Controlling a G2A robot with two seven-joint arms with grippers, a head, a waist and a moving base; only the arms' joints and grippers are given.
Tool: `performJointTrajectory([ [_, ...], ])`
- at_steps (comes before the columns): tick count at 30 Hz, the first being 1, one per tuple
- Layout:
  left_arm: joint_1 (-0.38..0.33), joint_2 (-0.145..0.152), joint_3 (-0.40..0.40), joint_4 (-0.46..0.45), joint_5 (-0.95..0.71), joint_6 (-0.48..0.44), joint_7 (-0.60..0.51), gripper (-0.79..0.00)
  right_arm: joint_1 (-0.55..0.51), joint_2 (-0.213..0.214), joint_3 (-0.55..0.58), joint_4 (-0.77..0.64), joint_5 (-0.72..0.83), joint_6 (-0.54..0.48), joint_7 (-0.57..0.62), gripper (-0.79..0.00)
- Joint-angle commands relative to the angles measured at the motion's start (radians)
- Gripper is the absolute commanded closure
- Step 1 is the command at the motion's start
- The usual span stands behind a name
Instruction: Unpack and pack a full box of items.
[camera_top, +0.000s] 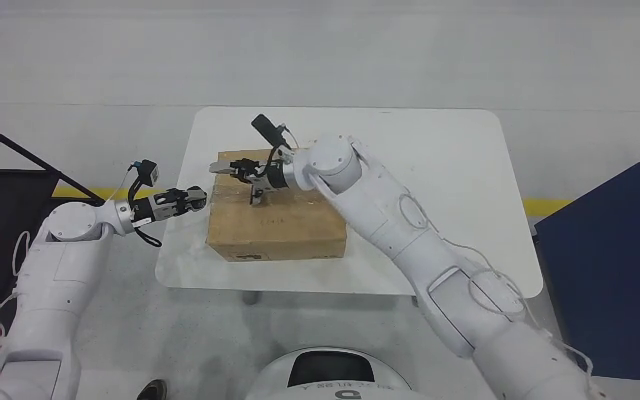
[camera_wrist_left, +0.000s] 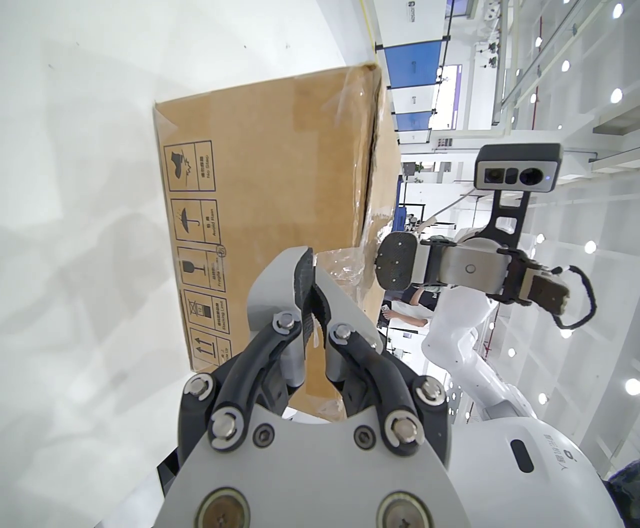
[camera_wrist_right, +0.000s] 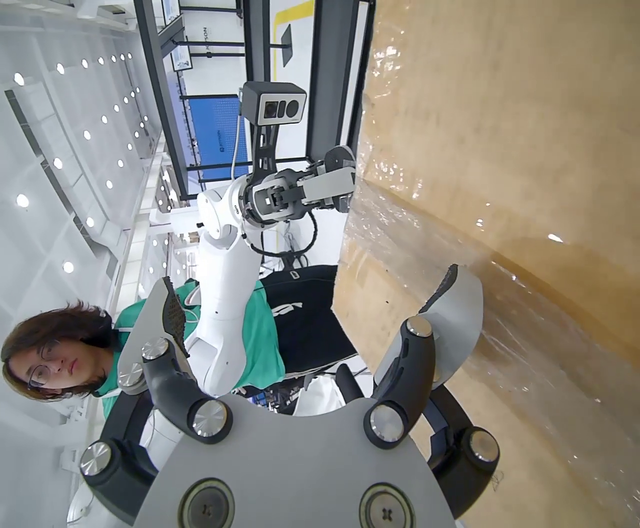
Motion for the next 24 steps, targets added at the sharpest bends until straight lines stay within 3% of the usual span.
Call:
performJointTrajectory([
  [1, 0.0, 0.0, 0.0, 0.0, 0.0, 0.0, 0.0, 0.0, 0.019, -0.014, -0.017, 0.028, 0.017, -0.008, -0.01, -0.785],
  [10, 0.0, 0.0, 0.0, 0.0, 0.0, 0.0, 0.0, 0.0, 0.083, -0.064, -0.062, 0.186, 0.08, -0.035, 0.003, -0.785],
  [16, 0.0, 0.0, 0.0, 0.0, 0.0, 0.0, 0.0, 0.0, 0.089, -0.066, -0.065, 0.244, 0.071, -0.053, 0.036, -0.785],
  [24, 0.0, 0.0, 0.0, 0.0, 0.0, 0.0, 0.0, 0.0, 0.061, -0.048, -0.032, 0.221, 0.061, -0.08, 0.017, -0.785],
])
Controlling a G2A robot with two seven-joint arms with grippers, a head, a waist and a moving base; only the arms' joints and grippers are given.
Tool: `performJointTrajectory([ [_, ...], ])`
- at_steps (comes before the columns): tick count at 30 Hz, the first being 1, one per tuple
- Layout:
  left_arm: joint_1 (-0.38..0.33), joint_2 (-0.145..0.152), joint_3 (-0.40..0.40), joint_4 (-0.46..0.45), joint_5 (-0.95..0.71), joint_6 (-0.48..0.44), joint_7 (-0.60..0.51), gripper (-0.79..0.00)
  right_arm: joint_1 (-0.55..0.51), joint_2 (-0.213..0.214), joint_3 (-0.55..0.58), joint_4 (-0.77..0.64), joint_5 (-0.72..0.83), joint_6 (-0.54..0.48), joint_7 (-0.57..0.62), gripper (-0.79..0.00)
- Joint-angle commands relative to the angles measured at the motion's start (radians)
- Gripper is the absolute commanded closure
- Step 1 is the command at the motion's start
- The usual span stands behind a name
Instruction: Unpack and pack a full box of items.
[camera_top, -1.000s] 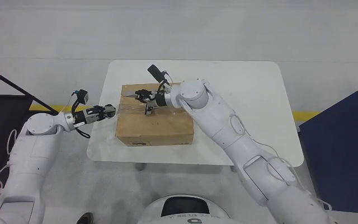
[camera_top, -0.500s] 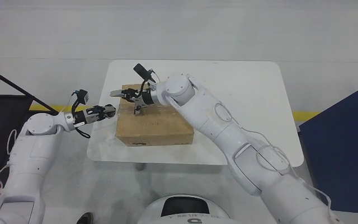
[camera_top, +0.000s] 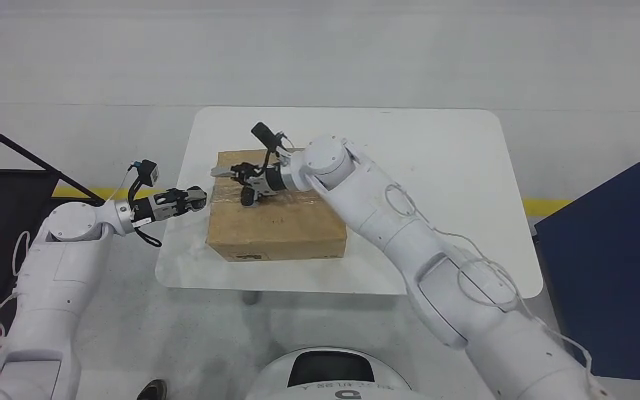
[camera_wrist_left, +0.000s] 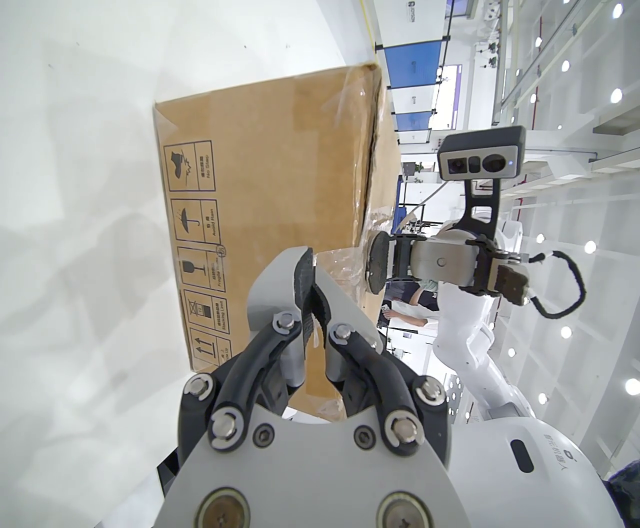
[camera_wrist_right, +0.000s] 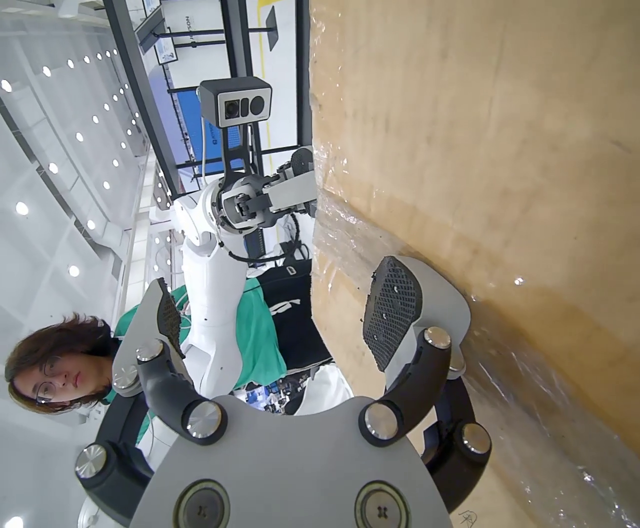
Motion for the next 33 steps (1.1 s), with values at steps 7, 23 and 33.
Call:
performJointTrajectory([
  [7, 0.0, 0.0, 0.0, 0.0, 0.0, 0.0, 0.0, 0.0, -0.053, 0.043, 0.058, -0.071, -0.037, 0.033, -0.015, -0.785],
  [23, 0.0, 0.0, 0.0, 0.0, 0.0, 0.0, 0.0, -0.785, -0.244, 0.143, 0.186, -0.403, -0.164, 0.17, -0.021, -0.785],
  [33, 0.0, 0.0, 0.0, 0.0, 0.0, 0.0, 0.0, -0.785, -0.373, 0.19, 0.281, -0.573, -0.195, 0.226, -0.06, -0.785],
])
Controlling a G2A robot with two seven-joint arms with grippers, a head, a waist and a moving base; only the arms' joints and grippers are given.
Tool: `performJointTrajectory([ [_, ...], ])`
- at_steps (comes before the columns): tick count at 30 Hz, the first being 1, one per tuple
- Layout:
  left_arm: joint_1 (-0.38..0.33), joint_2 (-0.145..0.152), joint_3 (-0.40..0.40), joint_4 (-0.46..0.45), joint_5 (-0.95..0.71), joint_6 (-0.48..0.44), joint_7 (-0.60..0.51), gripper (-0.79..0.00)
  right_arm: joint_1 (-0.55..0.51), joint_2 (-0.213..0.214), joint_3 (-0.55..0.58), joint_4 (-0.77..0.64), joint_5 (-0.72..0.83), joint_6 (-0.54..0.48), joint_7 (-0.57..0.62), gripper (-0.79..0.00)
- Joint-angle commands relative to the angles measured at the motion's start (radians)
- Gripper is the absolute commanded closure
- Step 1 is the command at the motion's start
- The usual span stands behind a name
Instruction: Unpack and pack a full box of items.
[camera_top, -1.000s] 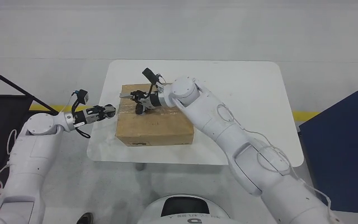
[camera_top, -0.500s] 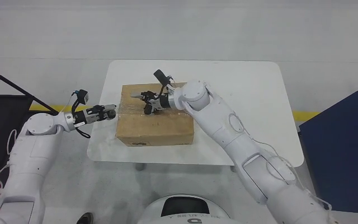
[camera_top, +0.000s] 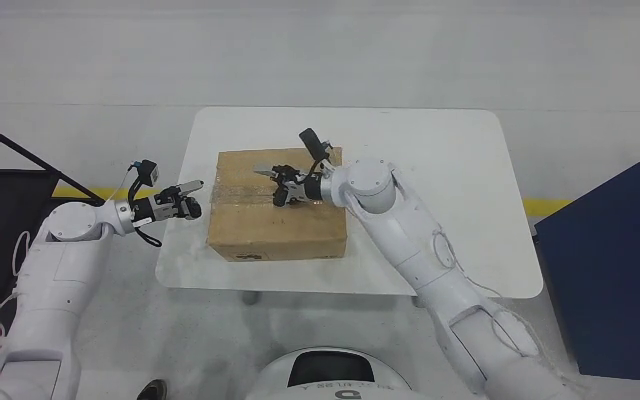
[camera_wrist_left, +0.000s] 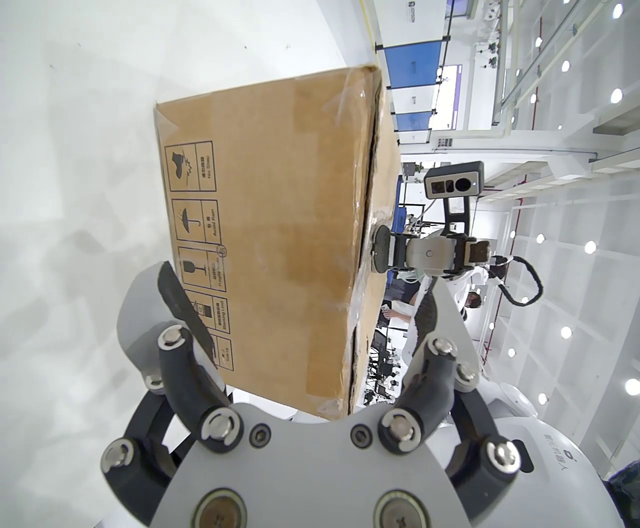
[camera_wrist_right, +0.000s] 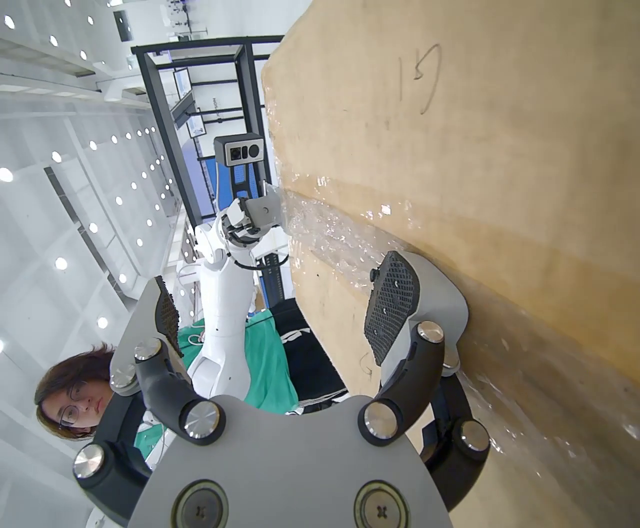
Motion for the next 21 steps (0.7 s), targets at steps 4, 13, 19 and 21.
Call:
performJointTrajectory([
  [4, 0.0, 0.0, 0.0, 0.0, 0.0, 0.0, 0.0, -0.785, -0.063, 0.019, 0.047, -0.081, -0.002, 0.018, -0.035, -0.785],
  [13, 0.0, 0.0, 0.0, 0.0, 0.0, 0.0, 0.0, -0.785, -0.182, 0.051, 0.126, -0.231, -0.012, 0.038, -0.088, -0.785],
  [19, 0.0, 0.0, 0.0, 0.0, 0.0, 0.0, 0.0, -0.785, -0.244, 0.067, 0.175, -0.298, -0.002, 0.047, -0.128, -0.785],
  [21, 0.0, 0.0, 0.0, 0.0, 0.0, 0.0, 0.0, -0.785, -0.265, 0.071, 0.189, -0.319, 0.003, 0.046, -0.15, -0.785],
])
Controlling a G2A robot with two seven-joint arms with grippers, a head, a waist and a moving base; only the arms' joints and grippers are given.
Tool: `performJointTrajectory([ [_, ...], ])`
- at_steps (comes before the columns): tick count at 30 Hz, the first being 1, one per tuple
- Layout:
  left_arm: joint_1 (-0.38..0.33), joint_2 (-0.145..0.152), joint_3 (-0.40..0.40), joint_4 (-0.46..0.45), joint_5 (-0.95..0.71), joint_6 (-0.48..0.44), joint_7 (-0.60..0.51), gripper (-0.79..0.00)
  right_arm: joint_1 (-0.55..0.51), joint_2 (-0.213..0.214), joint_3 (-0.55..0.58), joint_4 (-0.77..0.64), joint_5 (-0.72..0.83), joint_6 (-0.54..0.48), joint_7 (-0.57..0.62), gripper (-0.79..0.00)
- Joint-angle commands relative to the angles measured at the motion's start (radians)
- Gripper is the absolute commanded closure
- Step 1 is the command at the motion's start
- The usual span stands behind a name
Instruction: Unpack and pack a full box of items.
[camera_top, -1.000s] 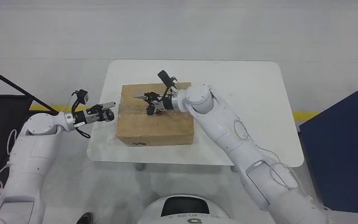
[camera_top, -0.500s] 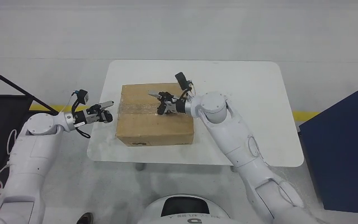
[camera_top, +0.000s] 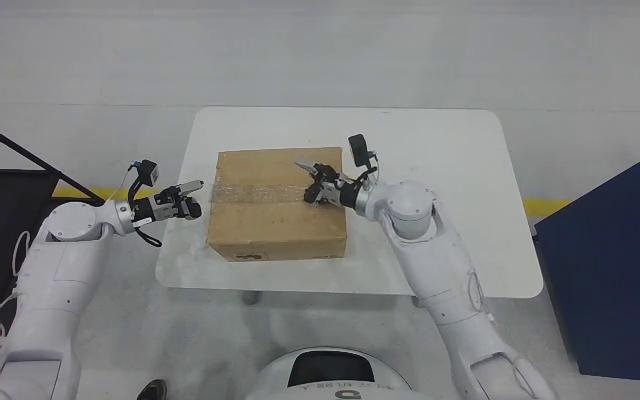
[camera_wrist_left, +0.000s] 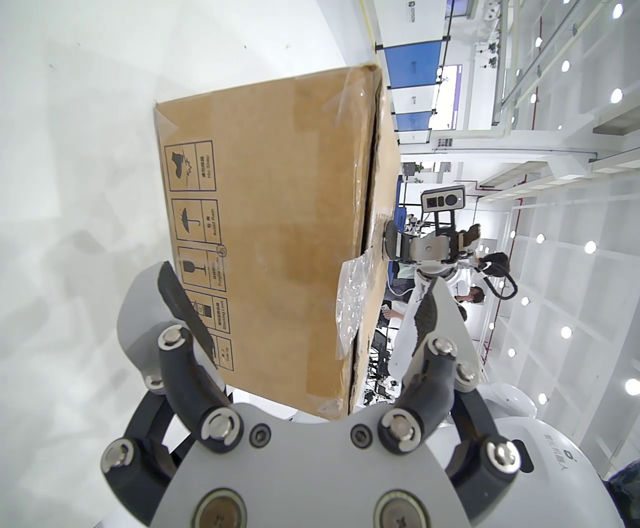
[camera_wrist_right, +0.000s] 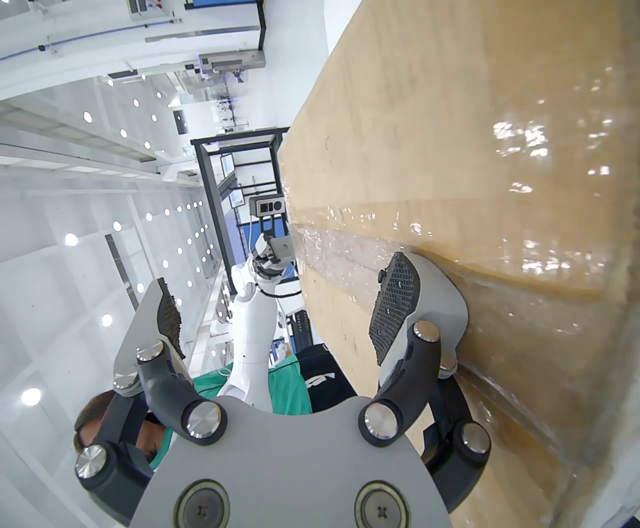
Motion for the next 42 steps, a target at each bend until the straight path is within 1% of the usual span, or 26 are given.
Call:
performJointTrajectory([
  [1, 0.0, 0.0, 0.0, 0.0, 0.0, 0.0, 0.0, -0.785, -0.02, 0.003, 0.013, -0.019, 0.006, 0.001, -0.023, -0.785],
  [6, 0.0, 0.0, 0.0, 0.0, 0.0, 0.0, 0.0, -0.785, -0.066, 0.012, 0.037, -0.068, 0.021, -0.011, -0.066, -0.785],
  [17, 0.0, 0.0, 0.0, 0.0, 0.0, 0.0, 0.0, -0.785, -0.172, 0.019, 0.094, -0.151, 0.084, -0.056, -0.262, -0.785],
  [23, 0.0, 0.0, 0.0, 0.0, 0.0, 0.0, 0.0, -0.785, -0.237, 0.029, 0.155, -0.185, 0.115, -0.098, -0.318, -0.785],
  [25, 0.0, 0.0, 0.0, 0.0, 0.0, 0.0, 0.0, -0.785, -0.261, 0.032, 0.18, -0.198, 0.133, -0.131, -0.342, -0.785],
  [26, 0.0, 0.0, 0.0, 0.0, 0.0, 0.0, 0.0, -0.785, -0.275, 0.033, 0.195, -0.201, 0.148, -0.165, -0.341, -0.785],
  [29, 0.0, 0.0, 0.0, 0.0, 0.0, 0.0, 0.0, -0.785, -0.315, 0.037, 0.246, -0.195, 0.177, -0.244, -0.39, -0.785],
  [31, 0.0, 0.0, 0.0, 0.0, 0.0, 0.0, 0.0, -0.785, -0.34, 0.039, 0.27, -0.191, 0.193, -0.315, -0.416, -0.785],
  [33, 0.0, 0.0, 0.0, 0.0, 0.0, 0.0, 0.0, -0.785, -0.357, 0.04, 0.289, -0.177, 0.218, -0.358, -0.429, -0.785],
  [42, 0.0, 0.0, 0.0, 0.0, 0.0, 0.0, 0.0, -0.785, -0.357, 0.04, 0.289, -0.177, 0.218, -0.358, -0.429, -0.785],
])
